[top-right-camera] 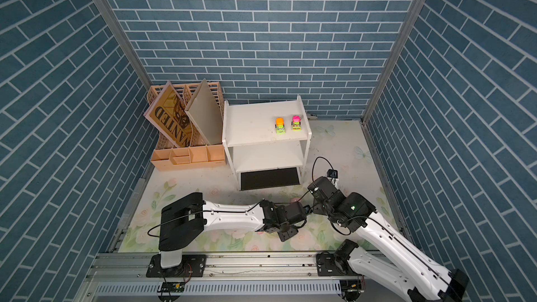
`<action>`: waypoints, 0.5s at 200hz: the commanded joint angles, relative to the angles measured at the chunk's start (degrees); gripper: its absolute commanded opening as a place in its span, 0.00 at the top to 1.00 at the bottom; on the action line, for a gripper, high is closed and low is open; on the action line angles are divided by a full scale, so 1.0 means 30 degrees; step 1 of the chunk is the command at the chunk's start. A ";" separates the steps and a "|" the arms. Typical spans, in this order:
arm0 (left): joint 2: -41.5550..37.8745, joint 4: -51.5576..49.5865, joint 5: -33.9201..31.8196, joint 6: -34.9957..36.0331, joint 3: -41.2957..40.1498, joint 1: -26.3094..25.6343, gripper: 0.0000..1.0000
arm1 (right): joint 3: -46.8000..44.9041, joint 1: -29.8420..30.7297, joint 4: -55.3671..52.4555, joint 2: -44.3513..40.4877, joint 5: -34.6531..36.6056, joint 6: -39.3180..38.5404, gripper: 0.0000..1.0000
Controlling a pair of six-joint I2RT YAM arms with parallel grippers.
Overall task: Organize plastic toys on shelves
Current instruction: Pick up the plastic toy at the center of the board.
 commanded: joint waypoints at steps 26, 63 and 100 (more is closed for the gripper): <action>0.0325 -0.1458 0.0095 0.0435 0.0565 0.0064 0.64 | -0.0118 -0.0073 -0.0059 -0.0263 -0.0149 -0.0547 0.64; -0.0602 -0.1550 -0.0064 0.0176 0.0533 0.0070 0.70 | -0.0097 -0.0058 -0.0087 -0.0402 -0.0123 -0.0548 0.64; -0.4488 -0.1559 -0.0404 -0.1437 -0.0945 0.0074 0.69 | 0.0118 -0.0095 -0.0307 -0.0540 0.0181 -0.0403 0.64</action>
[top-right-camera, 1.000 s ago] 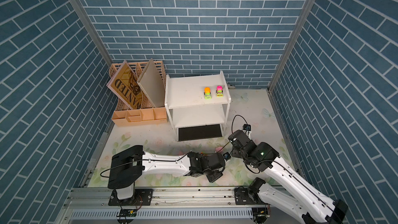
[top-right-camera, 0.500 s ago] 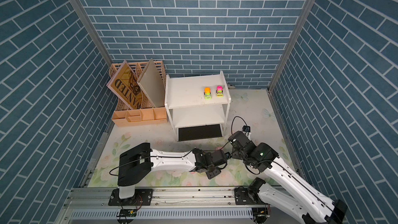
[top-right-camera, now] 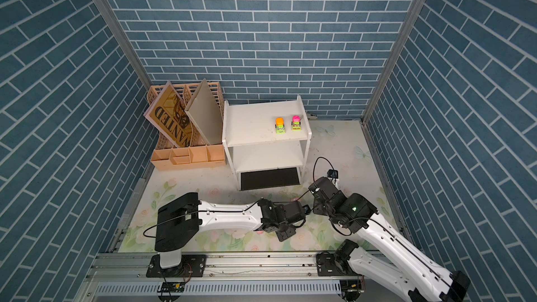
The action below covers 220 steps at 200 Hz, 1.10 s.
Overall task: Organize plastic toys on shelves
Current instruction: Pick up the plastic toy at the center of the board, then place the plastic toy on the shelf.
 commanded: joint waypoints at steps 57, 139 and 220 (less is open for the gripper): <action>-0.6455 -0.4404 -0.4426 -0.5490 0.3246 0.0065 0.87 | -0.0027 -0.0093 0.0431 0.0217 0.0119 -0.0403 0.64; -0.3906 -0.7535 -0.9602 -1.1975 1.5349 0.0678 1.00 | 0.0104 -0.0123 0.0890 0.0647 -0.0070 -0.0555 0.65; -0.0692 -1.1227 -0.9540 -1.5673 2.0559 0.4899 1.00 | -0.0212 -0.0120 0.1043 0.0944 -0.0484 -0.0716 0.65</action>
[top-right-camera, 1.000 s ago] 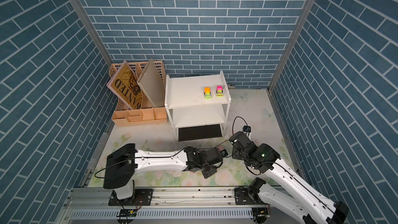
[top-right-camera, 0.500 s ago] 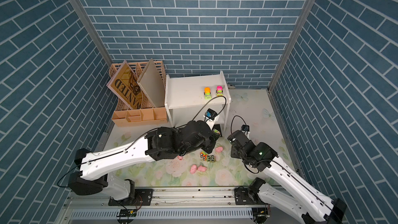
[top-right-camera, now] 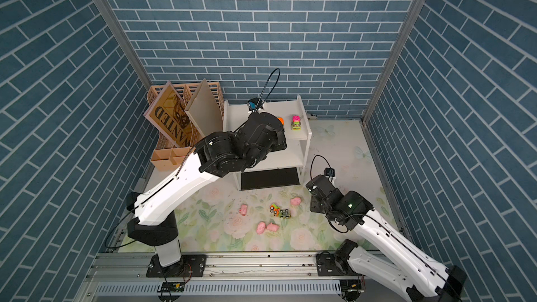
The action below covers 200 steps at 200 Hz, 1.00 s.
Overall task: Organize plastic toys on shelves
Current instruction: Place the plastic toy on the shelf.
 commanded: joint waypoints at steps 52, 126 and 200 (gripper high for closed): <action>-0.0035 -0.1351 -0.1028 -0.0330 0.0050 0.1140 1.00 | -0.0591 -0.0068 0.0564 0.0366 -0.0500 -0.0571 0.65; 0.0613 -0.2041 -0.1967 0.0183 0.0087 0.1441 0.97 | -0.0777 -0.0088 0.0746 0.0549 -0.0620 -0.0600 0.65; 0.0892 -0.2371 -0.2273 0.0408 -0.0206 0.1518 0.88 | -0.0971 -0.0088 0.0802 0.0557 -0.0638 -0.0542 0.65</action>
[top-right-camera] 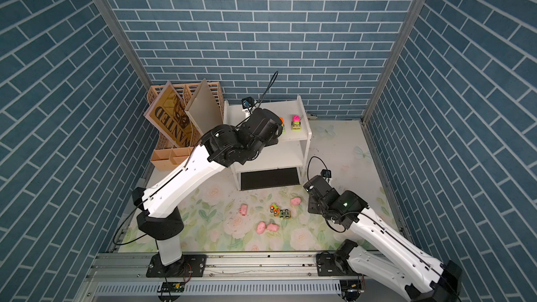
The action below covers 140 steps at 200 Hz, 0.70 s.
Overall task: Organize plastic toys on shelves
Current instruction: Place the plastic toy on the shelf.
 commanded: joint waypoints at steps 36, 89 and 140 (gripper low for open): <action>0.0222 -0.0551 -0.0795 0.0732 -0.0155 0.0150 0.84 | -0.0316 -0.0098 0.0031 0.0034 -0.0016 -0.0396 0.65; 0.0234 -0.0613 -0.0987 0.1161 -0.0139 0.0140 0.77 | -0.0441 -0.0084 0.0089 0.0050 -0.0066 -0.0396 0.65; 0.0197 -0.0295 -0.0741 0.1363 -0.0170 0.0148 0.66 | -0.0430 -0.0077 0.0217 0.0151 -0.0107 -0.0396 0.65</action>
